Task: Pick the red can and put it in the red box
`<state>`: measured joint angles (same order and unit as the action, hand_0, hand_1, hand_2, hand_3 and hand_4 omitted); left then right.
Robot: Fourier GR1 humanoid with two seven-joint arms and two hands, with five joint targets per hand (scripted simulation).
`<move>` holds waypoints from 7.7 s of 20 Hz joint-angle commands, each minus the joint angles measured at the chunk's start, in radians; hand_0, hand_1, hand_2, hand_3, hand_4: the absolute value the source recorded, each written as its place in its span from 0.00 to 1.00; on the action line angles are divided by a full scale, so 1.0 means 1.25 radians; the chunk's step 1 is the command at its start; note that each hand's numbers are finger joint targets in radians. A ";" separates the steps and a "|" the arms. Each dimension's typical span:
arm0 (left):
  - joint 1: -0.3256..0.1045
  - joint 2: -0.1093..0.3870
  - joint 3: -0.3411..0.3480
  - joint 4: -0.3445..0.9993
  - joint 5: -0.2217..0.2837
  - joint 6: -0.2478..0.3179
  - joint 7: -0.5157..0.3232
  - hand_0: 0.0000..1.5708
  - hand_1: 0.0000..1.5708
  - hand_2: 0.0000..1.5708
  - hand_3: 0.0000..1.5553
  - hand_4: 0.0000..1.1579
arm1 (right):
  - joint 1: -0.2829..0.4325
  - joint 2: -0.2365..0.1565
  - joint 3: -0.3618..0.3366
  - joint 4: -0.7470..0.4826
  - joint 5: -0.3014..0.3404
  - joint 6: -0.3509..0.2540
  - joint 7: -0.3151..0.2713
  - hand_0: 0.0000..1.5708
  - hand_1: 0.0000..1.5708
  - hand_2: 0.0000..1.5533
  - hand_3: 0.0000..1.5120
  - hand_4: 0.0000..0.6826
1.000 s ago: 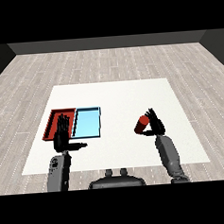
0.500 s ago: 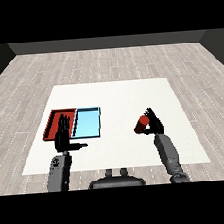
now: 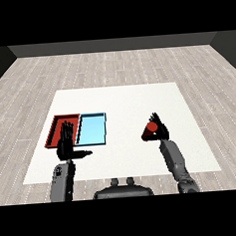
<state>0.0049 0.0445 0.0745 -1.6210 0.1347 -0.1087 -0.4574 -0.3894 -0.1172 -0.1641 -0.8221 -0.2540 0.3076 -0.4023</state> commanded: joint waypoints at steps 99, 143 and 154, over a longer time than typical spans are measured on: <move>-0.163 -0.036 -0.456 0.181 -0.014 0.320 0.147 0.00 0.00 0.00 0.00 0.00 | 0.027 0.094 0.484 -0.563 0.117 -0.617 0.064 0.93 0.93 0.92 0.92 0.97; -0.338 -0.035 -0.511 0.329 0.211 0.586 0.063 1.00 1.00 0.99 0.95 0.98 | -0.065 0.093 0.525 -0.575 0.016 -0.647 0.116 0.95 0.95 0.93 0.92 0.95; -0.297 -0.031 -0.475 0.266 0.174 0.544 0.028 1.00 1.00 1.00 0.97 0.99 | -0.031 0.094 0.597 -0.542 0.076 -0.694 0.154 0.00 0.00 0.00 0.00 0.00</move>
<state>-0.3795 0.0077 -0.5271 -1.2084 0.3899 0.5709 -0.4552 -0.4353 -0.0001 0.5534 -1.5023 -0.1970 -0.5286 -0.2471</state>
